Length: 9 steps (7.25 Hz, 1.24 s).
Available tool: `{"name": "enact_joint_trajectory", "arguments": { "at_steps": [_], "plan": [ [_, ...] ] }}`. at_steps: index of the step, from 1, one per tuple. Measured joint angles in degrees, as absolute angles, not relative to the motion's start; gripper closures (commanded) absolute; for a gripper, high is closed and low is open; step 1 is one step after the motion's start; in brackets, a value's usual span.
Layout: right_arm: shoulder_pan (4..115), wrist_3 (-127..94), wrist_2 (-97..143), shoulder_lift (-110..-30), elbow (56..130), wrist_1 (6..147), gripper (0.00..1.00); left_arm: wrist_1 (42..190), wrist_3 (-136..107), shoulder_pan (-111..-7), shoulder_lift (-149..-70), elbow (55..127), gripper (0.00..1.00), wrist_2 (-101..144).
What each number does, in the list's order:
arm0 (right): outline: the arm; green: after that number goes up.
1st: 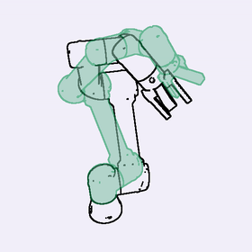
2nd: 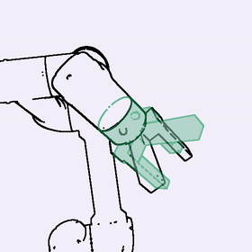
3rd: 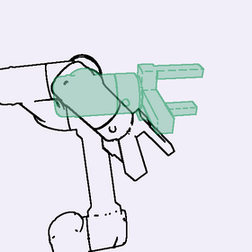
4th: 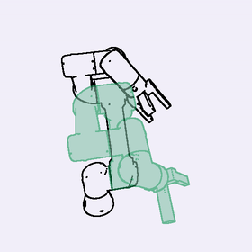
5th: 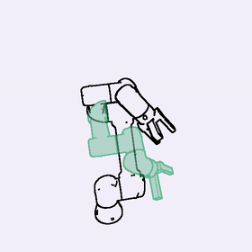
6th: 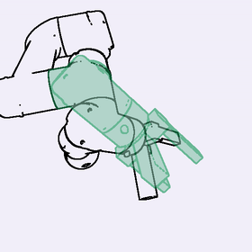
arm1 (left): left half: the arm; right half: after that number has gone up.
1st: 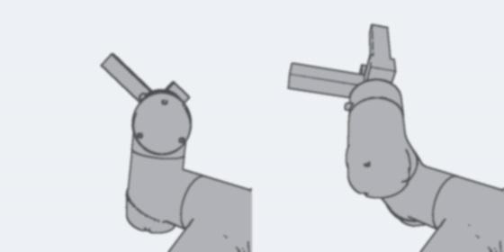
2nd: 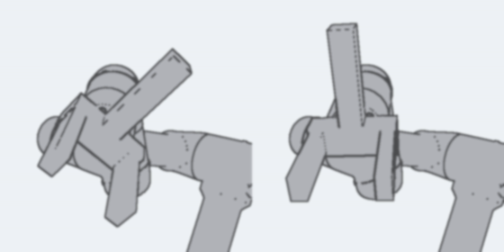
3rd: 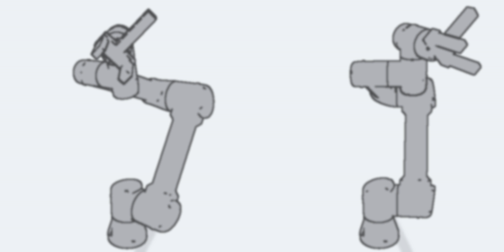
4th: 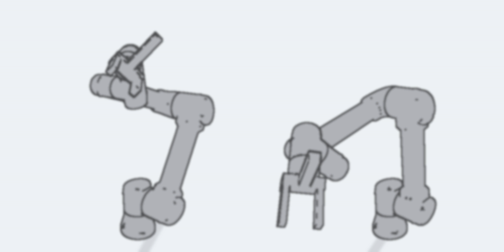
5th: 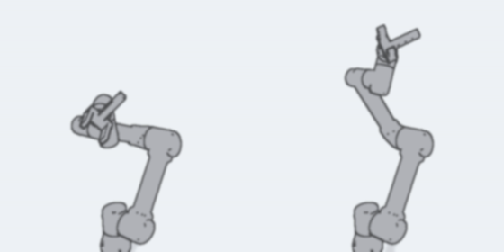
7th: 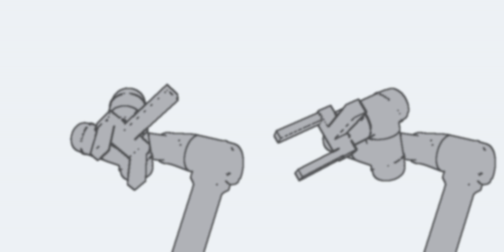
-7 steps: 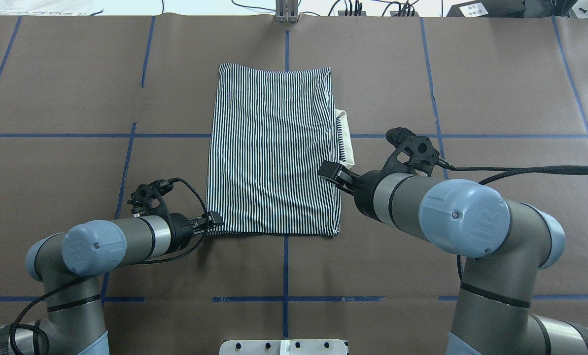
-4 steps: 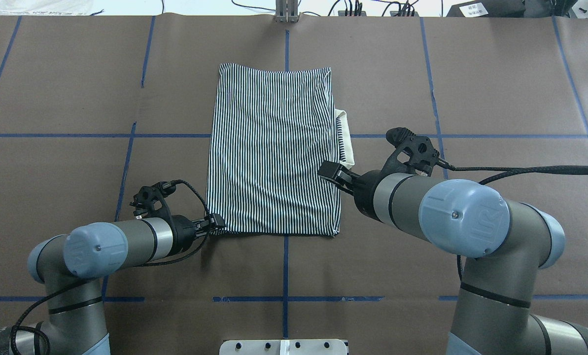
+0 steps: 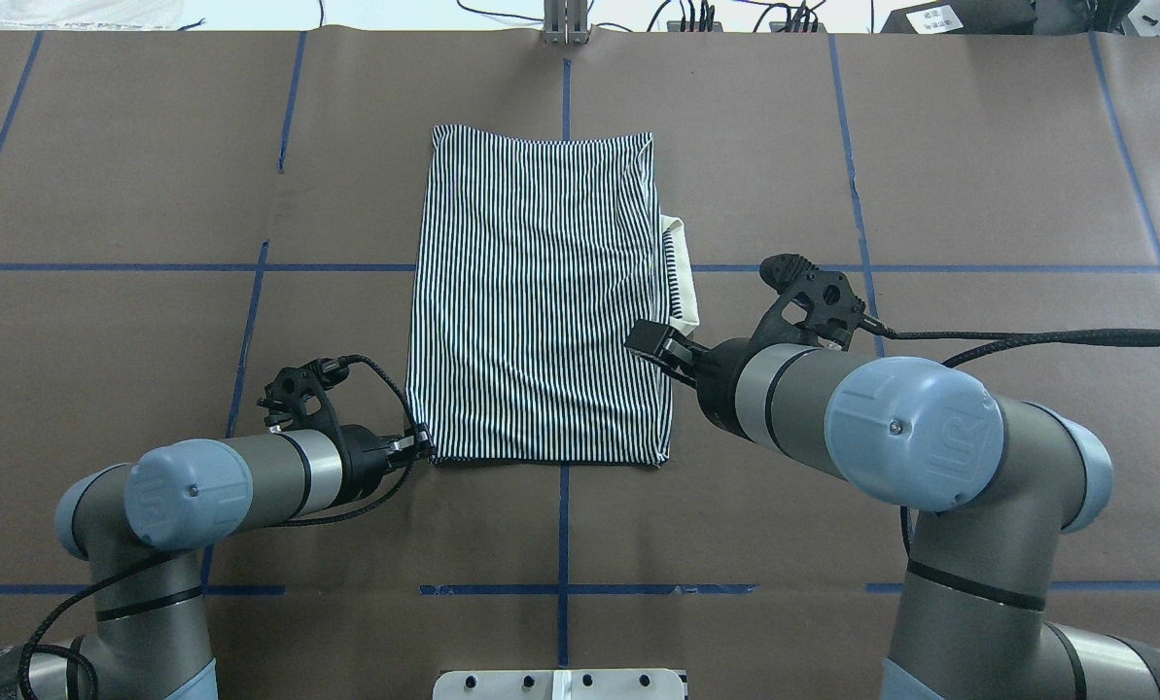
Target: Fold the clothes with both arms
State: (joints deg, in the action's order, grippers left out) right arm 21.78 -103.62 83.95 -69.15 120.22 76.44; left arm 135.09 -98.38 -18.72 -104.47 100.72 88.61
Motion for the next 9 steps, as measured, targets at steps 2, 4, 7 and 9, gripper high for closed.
{"name": "enact_joint_trajectory", "arguments": {
  "at_steps": [2, 4, 7, 9],
  "plan": [
    [19.65, -110.84, 82.82, -67.60, 120.06, 80.35, 0.28, 135.09, -98.28, -18.72, -104.65, 100.82, 1.00, 88.65],
    [15.93, -116.96, 82.43, -64.77, 118.65, 89.18, 0.28, 135.14, -98.26, -18.68, -104.96, 100.94, 1.00, 88.58],
    [14.25, -117.50, 82.39, -61.73, 111.79, 91.57, 0.29, 135.17, -98.34, -18.71, -105.01, 101.26, 1.00, 88.51],
    [14.82, -116.11, 82.95, -60.26, 109.90, 92.68, 0.28, 135.18, -98.37, -18.72, -104.87, 101.46, 1.00, 88.45]
  ]
}}
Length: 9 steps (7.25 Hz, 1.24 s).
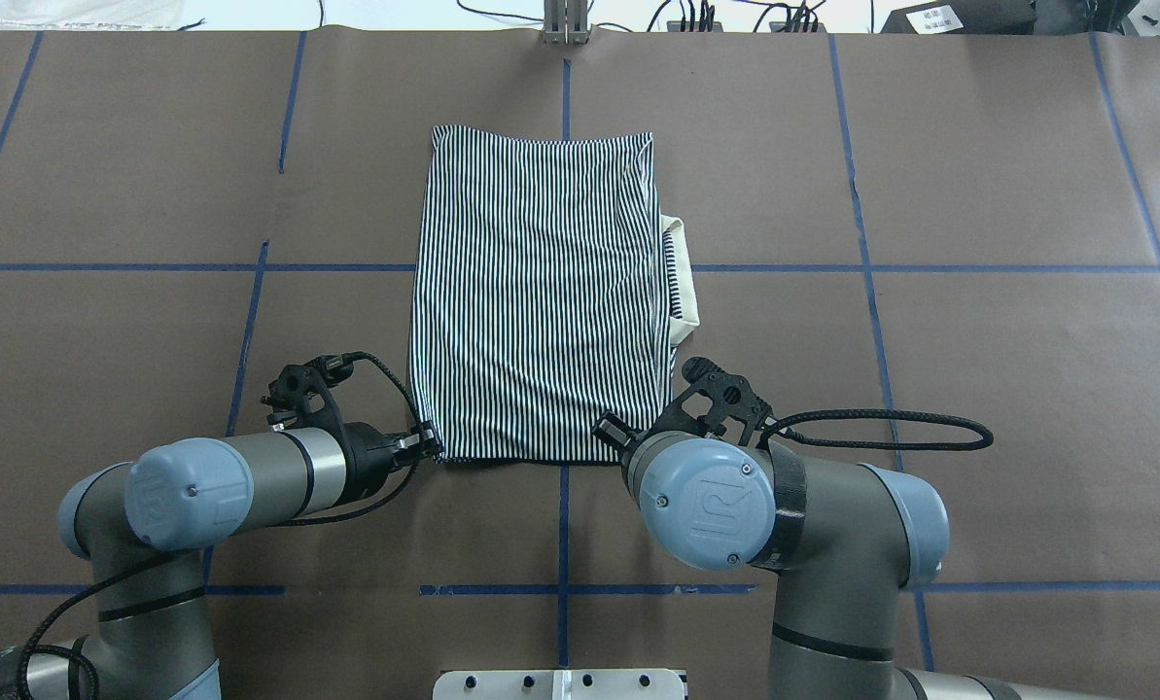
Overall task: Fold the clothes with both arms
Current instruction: 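Move the right gripper to the shirt's near edge beside the left gripper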
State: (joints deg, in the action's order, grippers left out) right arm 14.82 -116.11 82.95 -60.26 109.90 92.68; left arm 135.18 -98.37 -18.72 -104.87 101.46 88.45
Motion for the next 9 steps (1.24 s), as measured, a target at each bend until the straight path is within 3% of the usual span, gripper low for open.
{"name": "enact_joint_trajectory", "arguments": {
  "at_steps": [9],
  "plan": [
    [17.57, -112.72, 85.31, -52.29, 98.13, 96.16, 0.28, 135.18, -98.36, -18.69, -104.85, 102.04, 1.00, 88.37]
  ]
}}
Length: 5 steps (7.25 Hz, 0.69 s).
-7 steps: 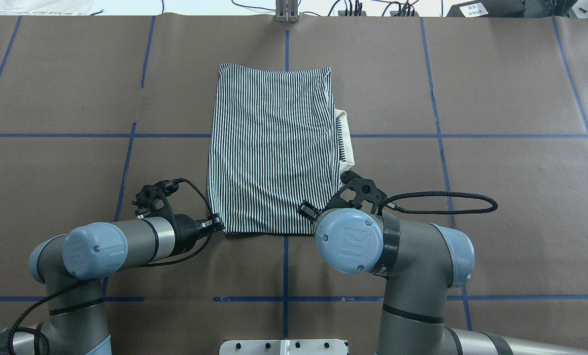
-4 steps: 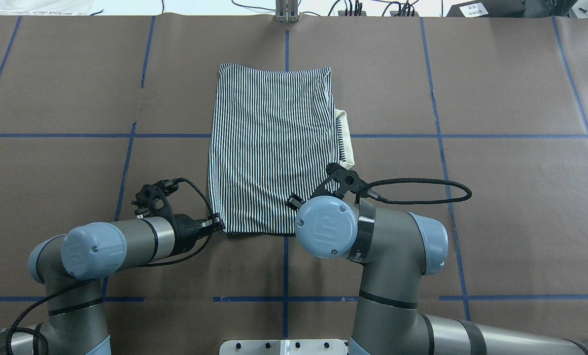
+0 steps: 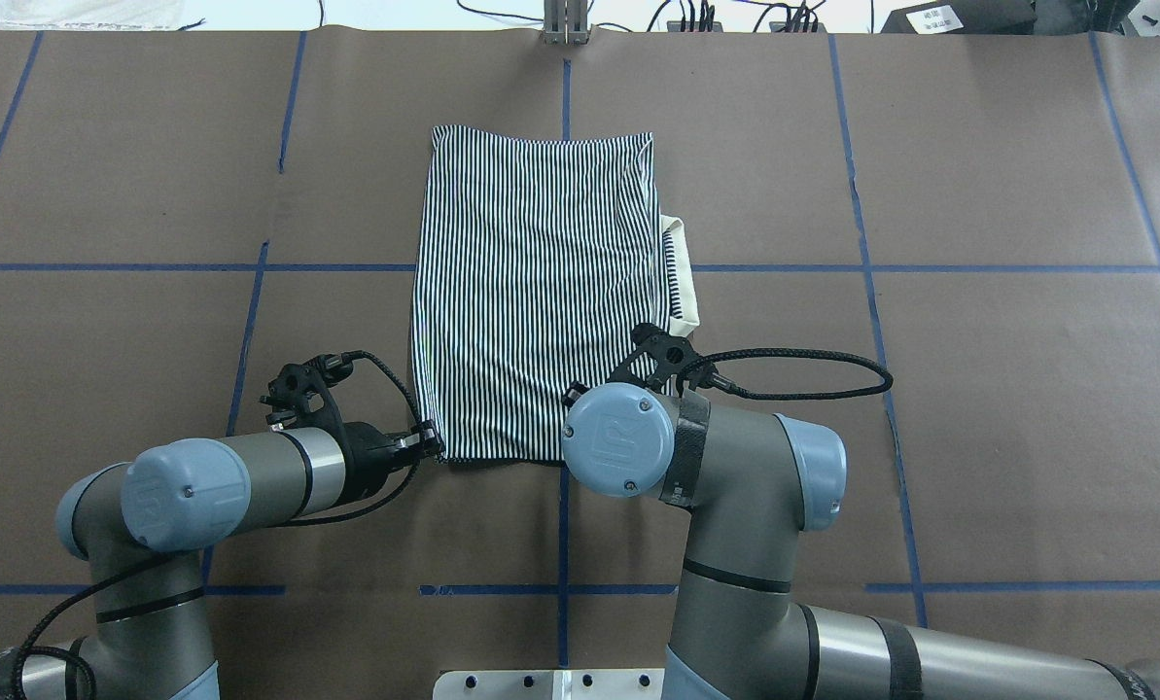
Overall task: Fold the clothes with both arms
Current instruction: 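Move the right gripper to the shirt's near edge beside the left gripper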
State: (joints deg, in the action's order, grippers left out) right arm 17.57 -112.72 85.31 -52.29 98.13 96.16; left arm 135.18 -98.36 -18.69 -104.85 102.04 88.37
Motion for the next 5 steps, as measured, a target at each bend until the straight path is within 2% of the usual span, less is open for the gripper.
{"name": "enact_joint_trajectory", "arguments": {
  "at_steps": [5],
  "plan": [
    [17.36, -112.78, 85.34, -51.25, 94.73, 96.15, 0.28, 135.17, -98.35, -18.68, -104.92, 102.10, 1.00, 88.38]
  ]
}}
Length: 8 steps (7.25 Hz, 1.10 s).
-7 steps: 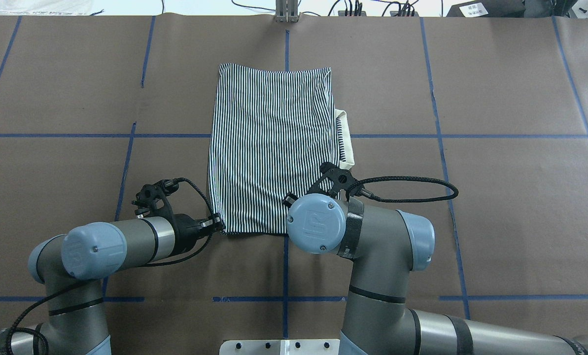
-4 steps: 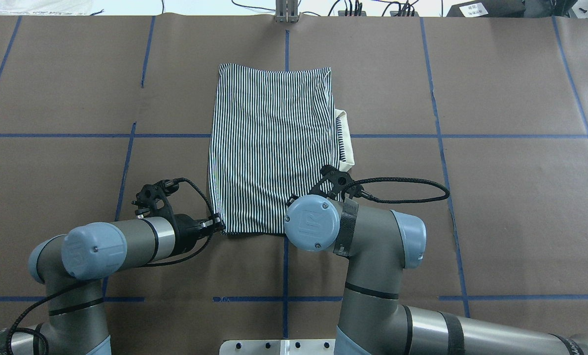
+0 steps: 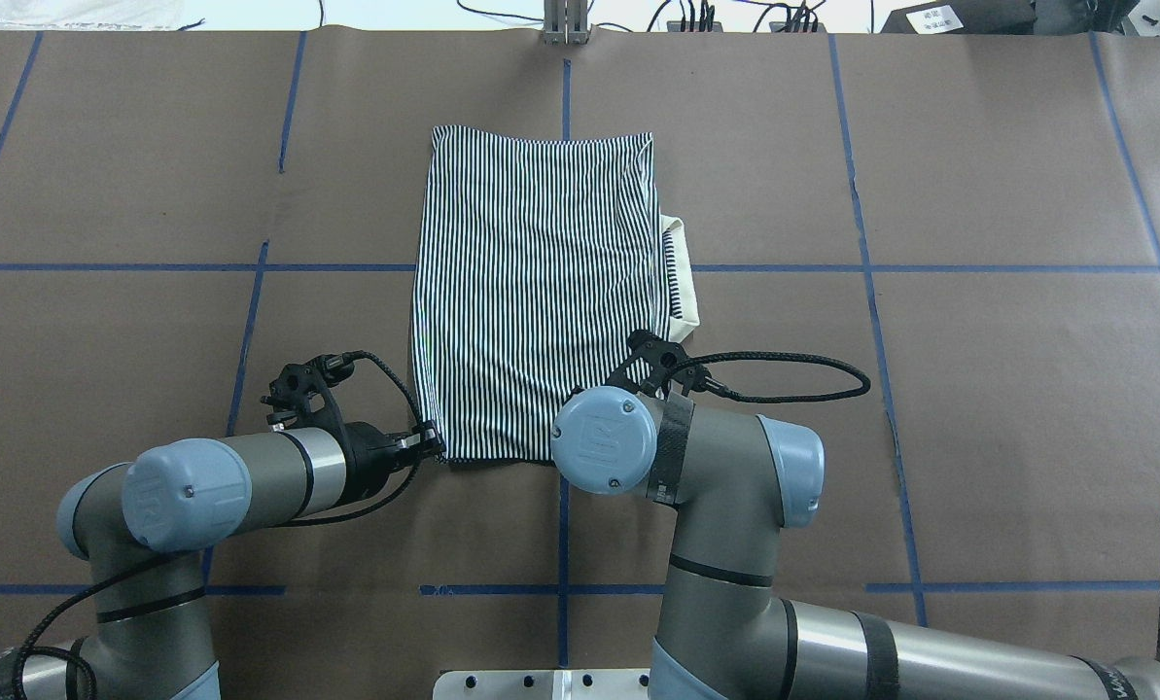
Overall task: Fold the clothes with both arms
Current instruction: 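Move the right gripper to the shirt's near edge beside the left gripper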
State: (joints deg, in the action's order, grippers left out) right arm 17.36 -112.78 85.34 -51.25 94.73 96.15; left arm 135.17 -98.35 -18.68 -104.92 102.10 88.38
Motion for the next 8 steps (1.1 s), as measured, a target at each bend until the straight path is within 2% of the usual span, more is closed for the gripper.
{"name": "enact_joint_trajectory", "arguments": {
  "at_steps": [4, 6, 8],
  "plan": [
    [16.85, -112.93, 85.28, -50.98, 94.12, 96.15, 0.28, 135.18, -98.35, -18.68, -104.80, 102.38, 1.00, 88.35],
    [16.80, -112.98, 85.24, -50.98, 94.00, 96.15, 0.37, 135.18, -98.35, -18.70, -104.77, 102.39, 1.00, 88.37],
    [16.79, -113.39, 85.18, -50.95, 93.84, 96.09, 0.87, 135.17, -98.35, -18.70, -104.77, 102.39, 1.00, 88.34]
  ]
}}
